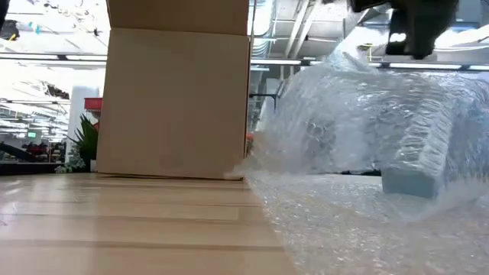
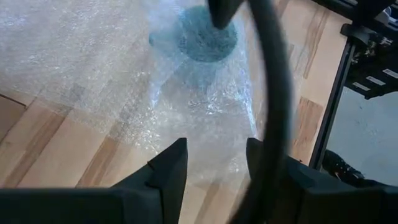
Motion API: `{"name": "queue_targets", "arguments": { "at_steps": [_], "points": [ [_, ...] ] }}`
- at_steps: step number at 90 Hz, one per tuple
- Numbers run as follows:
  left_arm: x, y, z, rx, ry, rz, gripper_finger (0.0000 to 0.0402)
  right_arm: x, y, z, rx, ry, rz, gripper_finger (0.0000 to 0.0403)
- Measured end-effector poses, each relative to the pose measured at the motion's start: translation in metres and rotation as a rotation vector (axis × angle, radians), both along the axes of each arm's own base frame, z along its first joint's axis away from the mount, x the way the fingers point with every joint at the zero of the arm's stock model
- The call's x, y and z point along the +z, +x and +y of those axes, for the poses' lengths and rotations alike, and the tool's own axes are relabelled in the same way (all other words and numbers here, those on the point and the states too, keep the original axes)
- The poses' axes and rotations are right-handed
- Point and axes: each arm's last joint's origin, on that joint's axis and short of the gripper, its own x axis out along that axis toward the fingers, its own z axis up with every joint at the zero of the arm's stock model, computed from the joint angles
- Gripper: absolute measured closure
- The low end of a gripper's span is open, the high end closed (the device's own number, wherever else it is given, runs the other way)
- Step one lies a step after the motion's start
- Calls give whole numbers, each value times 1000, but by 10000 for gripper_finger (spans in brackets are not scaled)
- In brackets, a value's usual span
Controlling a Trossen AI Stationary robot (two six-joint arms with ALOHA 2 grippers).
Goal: Wrap mug
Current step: Wrap the blue mug with the bubble wrap
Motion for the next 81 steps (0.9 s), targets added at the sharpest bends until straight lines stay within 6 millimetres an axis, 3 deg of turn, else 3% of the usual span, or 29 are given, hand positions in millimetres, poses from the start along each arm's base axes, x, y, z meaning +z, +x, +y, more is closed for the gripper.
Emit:
{"name": "queue_targets", "arguments": {
  "at_steps": [40, 54, 81],
  "points": [
    [0, 1, 0, -10, 6, -2, 256, -84, 36, 17, 51, -122, 211, 403],
    [0, 1, 0, -10, 8, 0, 256, -97, 43, 19, 77, -112, 213, 402],
    [0, 1, 0, -9, 7, -1, 256, -97, 46, 18, 88, -103, 182, 402]
  ]
}}
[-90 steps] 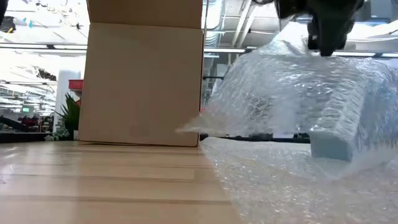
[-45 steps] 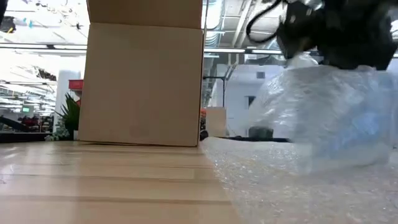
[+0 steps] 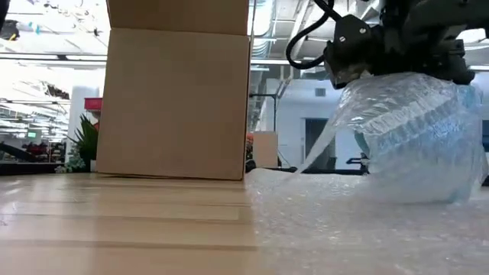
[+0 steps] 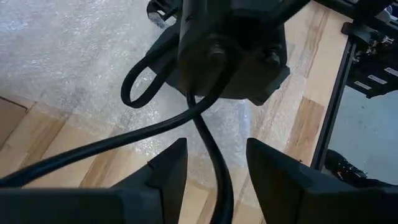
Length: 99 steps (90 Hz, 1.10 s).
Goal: Wrap mug
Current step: Wrap the blue mug with the bubble wrap
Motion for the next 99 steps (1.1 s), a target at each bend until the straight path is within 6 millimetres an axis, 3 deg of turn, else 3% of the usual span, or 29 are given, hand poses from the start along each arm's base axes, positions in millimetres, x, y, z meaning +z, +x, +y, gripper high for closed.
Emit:
{"name": "queue_targets", "arguments": {
  "at_steps": [99],
  "points": [
    [0, 0, 0, 1, -1, -1, 256, 35, 3, -17, 12, 5, 25, 403]
  ]
}}
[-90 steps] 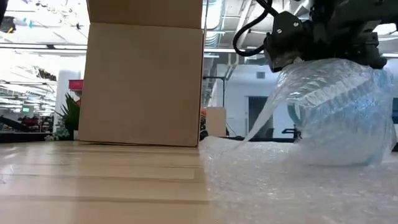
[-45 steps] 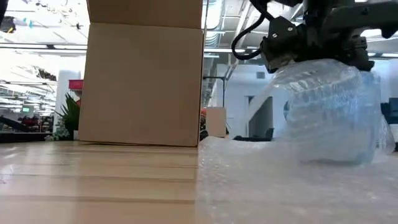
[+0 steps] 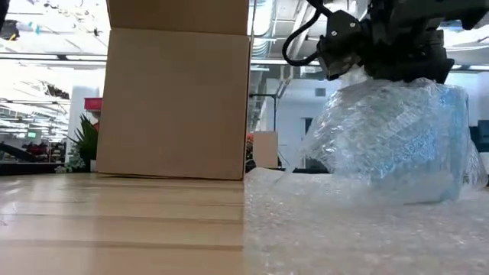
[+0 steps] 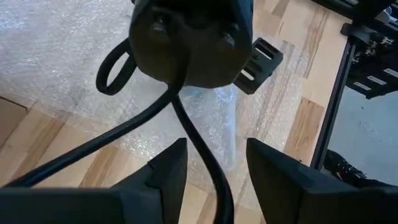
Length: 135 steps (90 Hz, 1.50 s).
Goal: Wrap mug
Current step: Wrap the blue mug with the bubble wrap
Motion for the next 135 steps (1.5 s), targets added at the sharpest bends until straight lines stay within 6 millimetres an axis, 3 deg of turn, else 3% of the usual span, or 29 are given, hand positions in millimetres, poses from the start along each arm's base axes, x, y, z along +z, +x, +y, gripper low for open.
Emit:
{"name": "queue_targets", "arguments": {
  "at_steps": [57, 74, 89, 102, 112, 122, 135],
  "points": [
    [1, 0, 0, 0, -1, -1, 256, 24, 2, -8, 19, -3, 53, 403],
    [1, 0, 1, 30, 30, -19, 256, 47, -2, -13, 32, -15, 88, 403],
    [1, 0, 2, 37, 33, -19, 256, 83, -17, -28, -1, 11, -21, 403],
    [6, -3, 3, 36, 33, -32, 256, 122, -39, -53, -67, 33, -163, 403],
    [24, -14, 6, 47, 54, -81, 256, 146, -58, -85, -184, -26, -264, 394],
    [46, -29, 10, 56, 103, -148, 256, 158, -75, -124, -322, -76, -297, 367],
    [72, -48, 18, 51, 151, -218, 256, 160, -90, -172, -448, -133, -271, 313]
  ]
}}
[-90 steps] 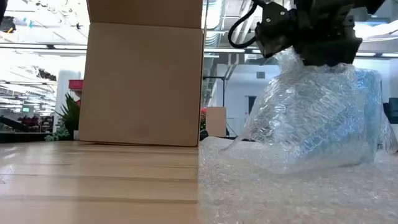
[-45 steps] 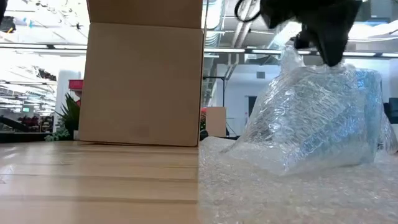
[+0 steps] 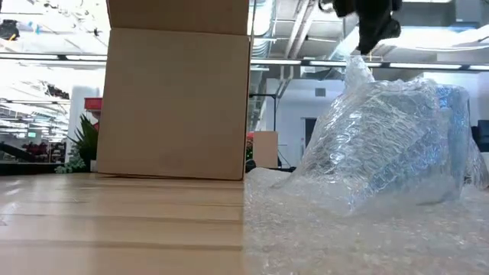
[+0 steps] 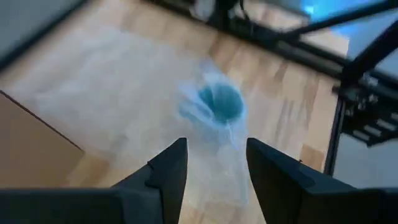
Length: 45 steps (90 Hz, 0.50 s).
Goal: Wrap mug
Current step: Wrap the blue mug with the bubble wrap
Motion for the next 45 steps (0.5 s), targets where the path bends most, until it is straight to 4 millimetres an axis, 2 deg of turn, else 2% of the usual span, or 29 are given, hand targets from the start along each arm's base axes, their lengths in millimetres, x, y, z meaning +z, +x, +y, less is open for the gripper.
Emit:
{"name": "queue_targets", "arguments": {
  "at_steps": [9, 18, 32, 45],
  "points": [
    [14, -14, 2, -49, 24, -15, 256, -11, -7, -29, -105, -10, 7, 276],
    [26, -32, 1, -105, 43, -15, 256, -33, -15, -55, -210, 4, 20, 245],
    [46, -62, 9, -127, 35, -26, 256, -74, -26, -78, -256, 42, 21, 209],
    [57, -75, 19, -67, 62, -77, 256, -113, -32, -100, -266, 29, 24, 194]
  ]
}}
